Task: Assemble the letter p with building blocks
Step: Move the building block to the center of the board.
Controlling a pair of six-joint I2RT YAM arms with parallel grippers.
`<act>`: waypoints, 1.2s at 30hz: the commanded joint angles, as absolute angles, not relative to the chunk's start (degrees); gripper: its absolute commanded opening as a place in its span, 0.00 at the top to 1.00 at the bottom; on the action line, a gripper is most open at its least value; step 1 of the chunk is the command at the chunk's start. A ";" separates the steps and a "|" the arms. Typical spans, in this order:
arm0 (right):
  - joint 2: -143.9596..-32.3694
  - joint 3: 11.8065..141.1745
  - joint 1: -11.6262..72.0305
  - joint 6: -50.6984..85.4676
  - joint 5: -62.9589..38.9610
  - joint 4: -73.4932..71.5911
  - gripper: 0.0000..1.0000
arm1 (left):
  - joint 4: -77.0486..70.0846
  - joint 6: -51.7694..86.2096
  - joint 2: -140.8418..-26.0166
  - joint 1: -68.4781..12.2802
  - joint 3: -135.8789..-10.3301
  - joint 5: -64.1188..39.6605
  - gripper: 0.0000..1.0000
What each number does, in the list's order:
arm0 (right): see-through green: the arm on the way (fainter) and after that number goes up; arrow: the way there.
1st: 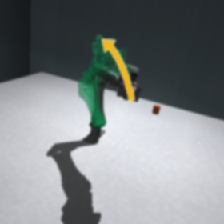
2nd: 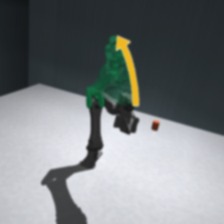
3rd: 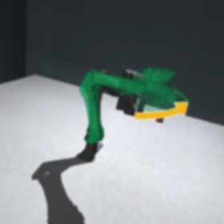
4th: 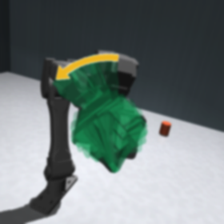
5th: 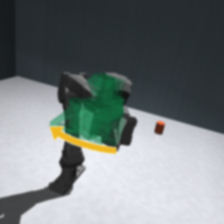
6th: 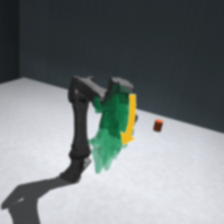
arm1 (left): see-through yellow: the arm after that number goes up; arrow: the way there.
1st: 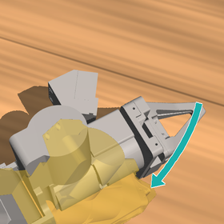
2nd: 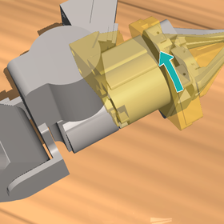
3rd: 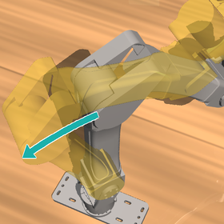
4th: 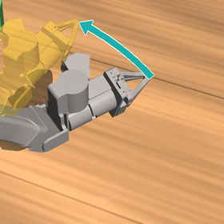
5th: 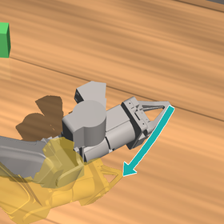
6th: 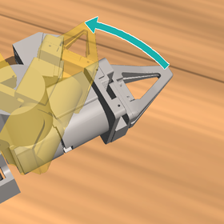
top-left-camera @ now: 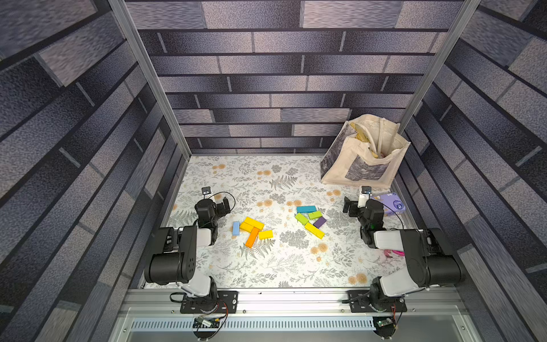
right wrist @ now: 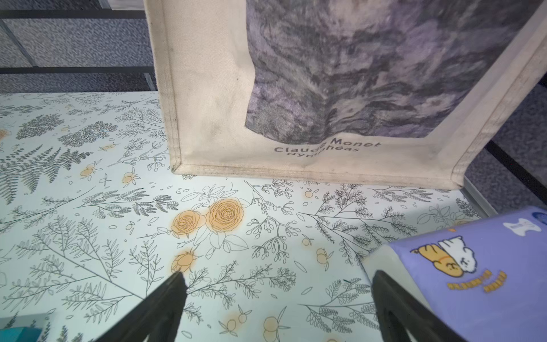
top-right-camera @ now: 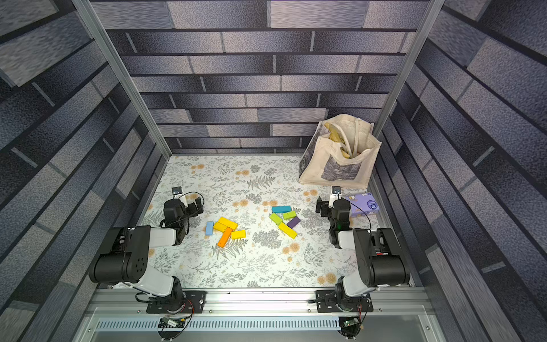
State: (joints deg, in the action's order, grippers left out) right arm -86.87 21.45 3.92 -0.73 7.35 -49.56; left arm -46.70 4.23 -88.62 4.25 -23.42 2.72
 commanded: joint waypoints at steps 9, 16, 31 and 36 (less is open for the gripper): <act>-87.19 21.26 3.59 -0.88 6.81 -50.01 0.00 | -44.61 4.44 -87.97 4.80 -25.03 1.98 0.00; -87.30 21.35 3.58 -0.86 6.81 -49.91 0.00 | -44.02 3.93 -88.11 4.13 -25.40 3.02 0.00; -87.19 21.22 3.57 -0.88 6.83 -50.00 0.00 | -44.19 3.83 -88.07 3.96 -25.35 3.29 0.00; -87.19 21.27 3.59 -0.88 6.83 -50.01 0.00 | -44.11 3.87 -88.15 4.02 -25.40 3.27 0.00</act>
